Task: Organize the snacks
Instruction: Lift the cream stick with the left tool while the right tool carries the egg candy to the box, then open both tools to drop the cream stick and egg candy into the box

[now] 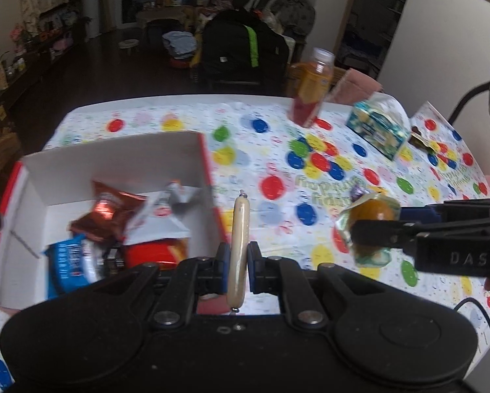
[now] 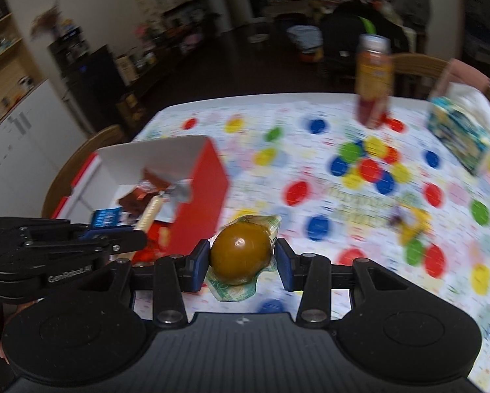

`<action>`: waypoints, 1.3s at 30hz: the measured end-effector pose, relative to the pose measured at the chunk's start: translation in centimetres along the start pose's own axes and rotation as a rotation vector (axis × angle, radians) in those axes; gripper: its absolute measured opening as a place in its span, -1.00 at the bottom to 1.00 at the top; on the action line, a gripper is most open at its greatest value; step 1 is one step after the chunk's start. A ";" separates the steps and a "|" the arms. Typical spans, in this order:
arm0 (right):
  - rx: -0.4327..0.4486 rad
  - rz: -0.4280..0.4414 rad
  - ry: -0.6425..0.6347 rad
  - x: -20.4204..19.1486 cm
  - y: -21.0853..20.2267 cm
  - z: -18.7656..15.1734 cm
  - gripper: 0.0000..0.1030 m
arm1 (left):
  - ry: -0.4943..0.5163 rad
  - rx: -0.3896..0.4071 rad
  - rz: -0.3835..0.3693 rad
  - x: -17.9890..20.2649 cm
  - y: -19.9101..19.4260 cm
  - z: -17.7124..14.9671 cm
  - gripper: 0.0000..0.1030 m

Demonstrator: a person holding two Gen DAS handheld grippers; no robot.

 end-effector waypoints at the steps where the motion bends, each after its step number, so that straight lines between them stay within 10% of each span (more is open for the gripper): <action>1: -0.005 0.007 -0.013 -0.8 0.7 0.3 -0.19 | -0.006 0.003 0.008 -0.8 -0.1 0.0 -0.84; 23: -0.175 0.070 -0.197 -10.6 15.1 2.7 -0.18 | -0.093 -0.027 0.206 -15.5 5.4 1.5 -0.84; 39: -0.277 0.062 -0.277 -12.5 21.6 1.7 -0.16 | -0.060 -0.133 0.203 -16.6 11.5 1.9 -0.84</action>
Point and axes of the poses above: each gripper's, at about its wrist camera, not at the fingertips, and y roughly the way its jaws point, x to its right, z to its top, the point moved 6 cm from there along y, roughly the way its jaws point, and after that the axes turned 14 degrees about z, right-handed, at the moved point
